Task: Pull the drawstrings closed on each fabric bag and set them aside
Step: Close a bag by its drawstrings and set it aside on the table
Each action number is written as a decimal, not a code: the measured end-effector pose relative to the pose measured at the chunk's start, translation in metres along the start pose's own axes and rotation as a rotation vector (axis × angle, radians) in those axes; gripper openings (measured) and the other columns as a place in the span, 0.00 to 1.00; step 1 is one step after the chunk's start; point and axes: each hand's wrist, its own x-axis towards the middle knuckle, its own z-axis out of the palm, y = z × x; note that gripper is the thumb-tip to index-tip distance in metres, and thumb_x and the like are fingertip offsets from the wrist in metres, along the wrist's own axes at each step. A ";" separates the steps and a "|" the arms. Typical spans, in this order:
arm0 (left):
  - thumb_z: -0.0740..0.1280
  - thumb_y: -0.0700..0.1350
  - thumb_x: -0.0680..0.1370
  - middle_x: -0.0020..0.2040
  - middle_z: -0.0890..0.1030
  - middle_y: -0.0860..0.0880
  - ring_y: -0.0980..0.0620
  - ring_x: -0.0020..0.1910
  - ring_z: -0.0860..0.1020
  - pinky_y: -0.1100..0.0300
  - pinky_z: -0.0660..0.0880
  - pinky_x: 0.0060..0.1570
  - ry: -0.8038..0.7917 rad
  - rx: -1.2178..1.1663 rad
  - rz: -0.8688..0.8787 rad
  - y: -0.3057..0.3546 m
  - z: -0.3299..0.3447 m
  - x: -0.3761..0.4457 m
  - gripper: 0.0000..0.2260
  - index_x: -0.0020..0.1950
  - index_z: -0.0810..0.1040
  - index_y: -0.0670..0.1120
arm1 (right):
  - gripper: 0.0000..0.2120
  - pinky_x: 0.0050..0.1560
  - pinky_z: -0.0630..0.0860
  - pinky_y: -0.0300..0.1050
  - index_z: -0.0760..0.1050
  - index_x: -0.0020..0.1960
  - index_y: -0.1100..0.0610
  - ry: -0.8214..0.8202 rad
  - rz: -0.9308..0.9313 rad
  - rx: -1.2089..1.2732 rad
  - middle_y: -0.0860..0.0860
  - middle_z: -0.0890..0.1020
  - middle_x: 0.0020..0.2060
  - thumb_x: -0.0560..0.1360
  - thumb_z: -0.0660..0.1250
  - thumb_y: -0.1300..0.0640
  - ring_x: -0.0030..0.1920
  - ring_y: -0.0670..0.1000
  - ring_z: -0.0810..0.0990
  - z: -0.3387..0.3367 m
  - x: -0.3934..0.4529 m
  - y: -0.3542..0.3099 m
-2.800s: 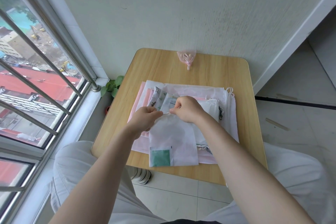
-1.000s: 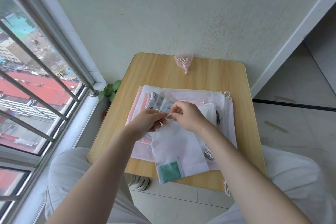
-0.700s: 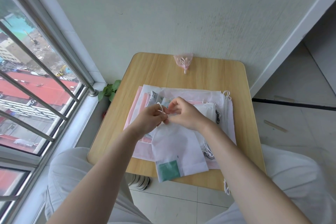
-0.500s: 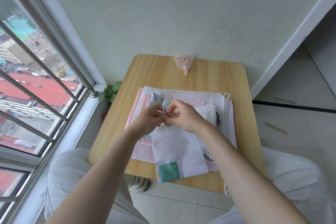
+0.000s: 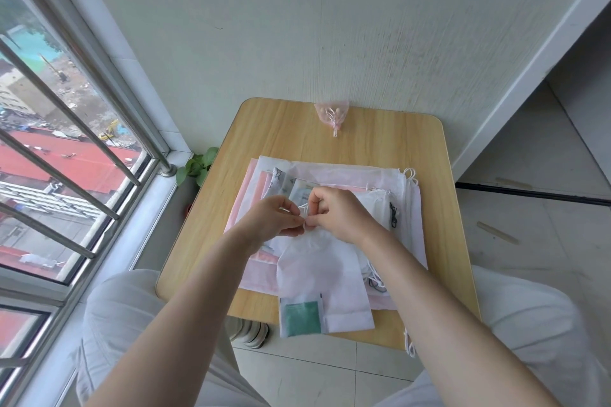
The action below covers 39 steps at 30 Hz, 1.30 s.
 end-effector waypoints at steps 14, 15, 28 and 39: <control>0.75 0.42 0.71 0.39 0.85 0.44 0.53 0.35 0.80 0.58 0.79 0.45 0.061 0.385 -0.018 0.001 -0.007 0.005 0.04 0.45 0.87 0.45 | 0.06 0.44 0.77 0.48 0.77 0.42 0.54 0.039 -0.027 -0.040 0.48 0.82 0.33 0.71 0.71 0.63 0.39 0.50 0.81 0.007 0.002 -0.001; 0.75 0.44 0.71 0.40 0.85 0.43 0.53 0.34 0.78 0.57 0.78 0.44 0.047 0.428 -0.003 0.001 -0.005 0.004 0.04 0.44 0.87 0.45 | 0.06 0.43 0.77 0.47 0.77 0.41 0.54 0.045 -0.040 -0.057 0.48 0.81 0.33 0.71 0.71 0.63 0.38 0.50 0.81 0.007 0.003 -0.003; 0.74 0.48 0.74 0.30 0.76 0.52 0.54 0.31 0.70 0.64 0.67 0.32 0.134 0.453 0.118 0.002 0.006 0.005 0.06 0.39 0.86 0.47 | 0.08 0.45 0.77 0.49 0.80 0.52 0.55 -0.015 -0.181 -0.546 0.53 0.82 0.44 0.77 0.64 0.62 0.46 0.55 0.79 0.006 0.011 -0.005; 0.69 0.51 0.77 0.48 0.82 0.52 0.53 0.48 0.78 0.58 0.76 0.48 0.233 0.747 0.304 -0.008 0.006 0.006 0.09 0.52 0.84 0.48 | 0.08 0.49 0.71 0.47 0.77 0.52 0.58 -0.273 0.127 -0.152 0.54 0.80 0.48 0.81 0.62 0.55 0.47 0.51 0.76 -0.005 0.019 -0.007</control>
